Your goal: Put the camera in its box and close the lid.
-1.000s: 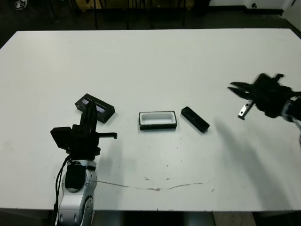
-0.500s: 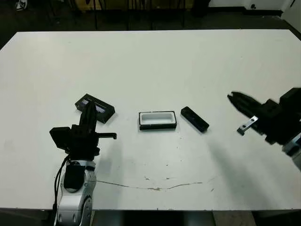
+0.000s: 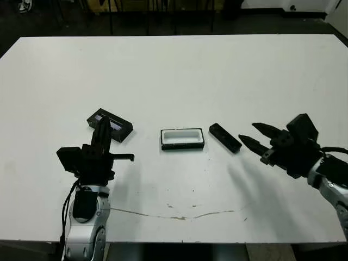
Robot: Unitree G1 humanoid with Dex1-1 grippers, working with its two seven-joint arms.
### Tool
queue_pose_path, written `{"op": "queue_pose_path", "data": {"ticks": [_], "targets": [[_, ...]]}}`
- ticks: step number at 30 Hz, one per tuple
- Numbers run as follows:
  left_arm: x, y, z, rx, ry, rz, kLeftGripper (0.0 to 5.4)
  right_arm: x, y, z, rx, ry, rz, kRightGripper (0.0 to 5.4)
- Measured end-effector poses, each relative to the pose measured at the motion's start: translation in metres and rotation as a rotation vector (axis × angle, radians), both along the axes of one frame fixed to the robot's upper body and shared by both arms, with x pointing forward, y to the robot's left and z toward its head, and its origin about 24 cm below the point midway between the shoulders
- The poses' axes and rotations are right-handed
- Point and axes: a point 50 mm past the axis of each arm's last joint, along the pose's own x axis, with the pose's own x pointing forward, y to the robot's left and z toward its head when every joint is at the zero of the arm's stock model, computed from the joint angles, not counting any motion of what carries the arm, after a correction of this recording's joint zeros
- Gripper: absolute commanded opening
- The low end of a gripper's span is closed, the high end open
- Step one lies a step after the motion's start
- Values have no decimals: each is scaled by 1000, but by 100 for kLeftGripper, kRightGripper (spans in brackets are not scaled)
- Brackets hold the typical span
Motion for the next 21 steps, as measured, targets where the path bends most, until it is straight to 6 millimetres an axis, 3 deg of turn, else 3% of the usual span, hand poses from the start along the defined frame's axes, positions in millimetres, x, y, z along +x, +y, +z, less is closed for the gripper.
{"op": "queue_pose_path", "data": {"ticks": [15, 21], "targets": [[0, 0, 2, 0, 1, -2, 0, 5, 1, -17, -19, 49, -8, 539], [0, 0, 2, -1, -1, -2, 0, 7, 1, -28, -7, 75, -48, 539]]}}
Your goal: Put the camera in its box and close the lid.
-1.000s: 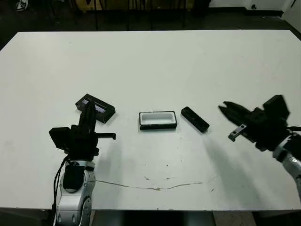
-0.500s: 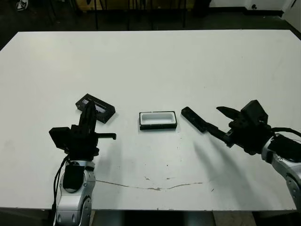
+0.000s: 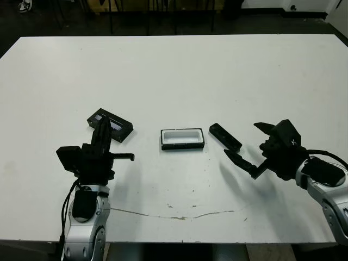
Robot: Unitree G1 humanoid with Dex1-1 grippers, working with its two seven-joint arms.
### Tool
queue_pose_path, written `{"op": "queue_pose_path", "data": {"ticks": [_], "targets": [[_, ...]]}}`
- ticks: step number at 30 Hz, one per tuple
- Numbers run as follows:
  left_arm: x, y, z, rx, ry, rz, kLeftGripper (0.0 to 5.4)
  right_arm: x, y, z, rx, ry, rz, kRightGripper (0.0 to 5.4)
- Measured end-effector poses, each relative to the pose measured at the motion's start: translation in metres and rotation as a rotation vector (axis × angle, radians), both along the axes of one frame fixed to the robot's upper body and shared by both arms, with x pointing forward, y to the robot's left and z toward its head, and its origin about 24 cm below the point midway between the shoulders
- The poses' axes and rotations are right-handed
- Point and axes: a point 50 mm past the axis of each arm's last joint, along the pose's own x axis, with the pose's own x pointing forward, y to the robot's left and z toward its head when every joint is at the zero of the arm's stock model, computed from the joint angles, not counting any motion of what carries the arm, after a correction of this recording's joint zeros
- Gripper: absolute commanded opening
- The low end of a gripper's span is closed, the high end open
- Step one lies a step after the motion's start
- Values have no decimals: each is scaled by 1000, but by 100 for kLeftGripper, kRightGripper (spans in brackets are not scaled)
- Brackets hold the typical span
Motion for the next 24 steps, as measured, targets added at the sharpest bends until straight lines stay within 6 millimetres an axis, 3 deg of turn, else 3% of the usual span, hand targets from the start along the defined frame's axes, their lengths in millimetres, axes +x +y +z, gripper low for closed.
{"op": "queue_pose_path", "data": {"ticks": [21, 24], "targets": [[0, 0, -3, -1, 10, -4, 0, 2, 19, -24, 67, 36, -48, 539], [0, 0, -3, -1, 12, -7, 0, 2, 21, -26, 63, 27, -62, 509]]}}
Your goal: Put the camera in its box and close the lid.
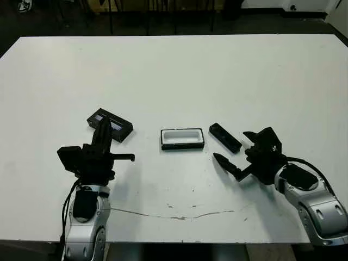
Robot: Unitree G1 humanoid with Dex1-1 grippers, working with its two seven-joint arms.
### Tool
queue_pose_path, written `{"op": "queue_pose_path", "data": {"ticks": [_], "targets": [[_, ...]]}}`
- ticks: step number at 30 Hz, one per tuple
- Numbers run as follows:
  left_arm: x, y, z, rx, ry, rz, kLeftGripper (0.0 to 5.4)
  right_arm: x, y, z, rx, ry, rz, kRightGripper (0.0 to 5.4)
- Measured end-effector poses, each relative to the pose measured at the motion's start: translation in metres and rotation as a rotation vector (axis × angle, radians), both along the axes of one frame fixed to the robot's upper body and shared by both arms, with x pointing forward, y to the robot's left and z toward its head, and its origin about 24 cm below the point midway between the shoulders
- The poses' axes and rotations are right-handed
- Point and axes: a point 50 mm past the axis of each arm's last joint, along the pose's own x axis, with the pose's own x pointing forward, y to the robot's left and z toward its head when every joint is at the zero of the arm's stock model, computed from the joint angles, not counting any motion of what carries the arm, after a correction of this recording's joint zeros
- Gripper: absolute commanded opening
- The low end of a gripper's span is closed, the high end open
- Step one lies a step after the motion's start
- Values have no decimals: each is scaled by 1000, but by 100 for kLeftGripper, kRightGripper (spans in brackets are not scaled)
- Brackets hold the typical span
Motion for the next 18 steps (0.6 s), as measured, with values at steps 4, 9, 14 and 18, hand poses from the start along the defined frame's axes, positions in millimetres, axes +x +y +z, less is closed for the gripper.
{"op": "queue_pose_path", "data": {"ticks": [4, 9, 14, 18], "targets": [[0, 1, 0, 5, 0, 4, 0, 1, 2, -1, -12, -12, -22, 439], [0, 1, 0, -3, -1, 7, 0, 1, 4, -5, 43, 7, -40, 346], [0, 0, 0, 6, 1, 8, 0, 1, 1, -8, 80, 27, -48, 253], [0, 1, -1, 4, 3, 8, 0, 1, -2, -9, 107, 42, -57, 179]]}}
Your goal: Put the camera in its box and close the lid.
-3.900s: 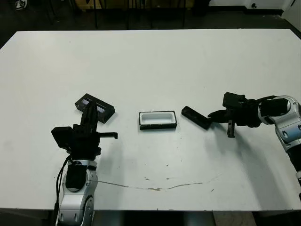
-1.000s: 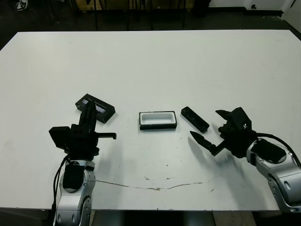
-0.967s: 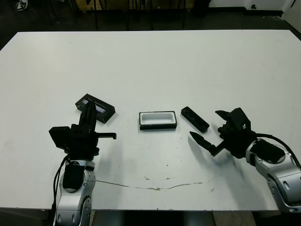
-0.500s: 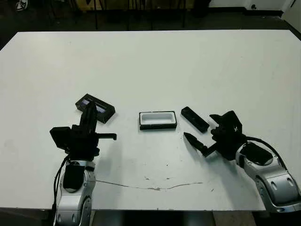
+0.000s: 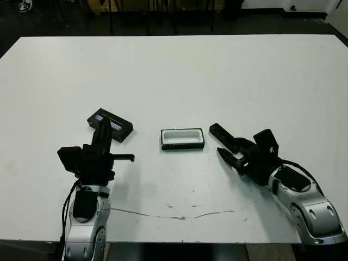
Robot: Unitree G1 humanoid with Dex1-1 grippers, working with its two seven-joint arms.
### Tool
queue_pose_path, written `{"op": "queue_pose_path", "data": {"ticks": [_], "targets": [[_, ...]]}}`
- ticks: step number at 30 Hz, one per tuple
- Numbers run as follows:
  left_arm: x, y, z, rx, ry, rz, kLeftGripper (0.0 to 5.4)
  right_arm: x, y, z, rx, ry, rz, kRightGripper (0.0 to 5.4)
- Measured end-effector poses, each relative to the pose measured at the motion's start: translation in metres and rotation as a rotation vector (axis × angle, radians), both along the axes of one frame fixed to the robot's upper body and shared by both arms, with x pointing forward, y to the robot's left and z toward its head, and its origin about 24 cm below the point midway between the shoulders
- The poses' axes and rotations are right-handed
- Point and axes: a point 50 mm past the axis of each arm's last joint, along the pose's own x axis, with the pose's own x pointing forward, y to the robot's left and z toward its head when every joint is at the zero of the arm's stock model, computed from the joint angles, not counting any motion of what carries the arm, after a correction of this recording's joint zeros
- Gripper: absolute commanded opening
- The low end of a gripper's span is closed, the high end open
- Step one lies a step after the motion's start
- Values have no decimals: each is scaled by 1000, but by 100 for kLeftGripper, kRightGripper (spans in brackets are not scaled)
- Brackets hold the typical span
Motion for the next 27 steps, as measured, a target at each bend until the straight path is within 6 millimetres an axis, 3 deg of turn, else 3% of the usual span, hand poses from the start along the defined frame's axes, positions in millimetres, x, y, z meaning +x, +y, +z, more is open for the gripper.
{"op": "queue_pose_path", "data": {"ticks": [7, 19, 23, 27], "targets": [[0, 0, 0, -1, 1, 0, 0, 1, 0, 1, 32, 38, 16, 64], [0, 1, 0, -6, -6, -4, 0, 0, 0, 8, 26, 17, -7, 58], [0, 1, 0, -5, -7, -3, 0, 5, -6, 25, 33, -72, -41, 57], [0, 0, 0, -4, -7, -3, 0, 23, -10, 58, 134, -171, -79, 57]]}}
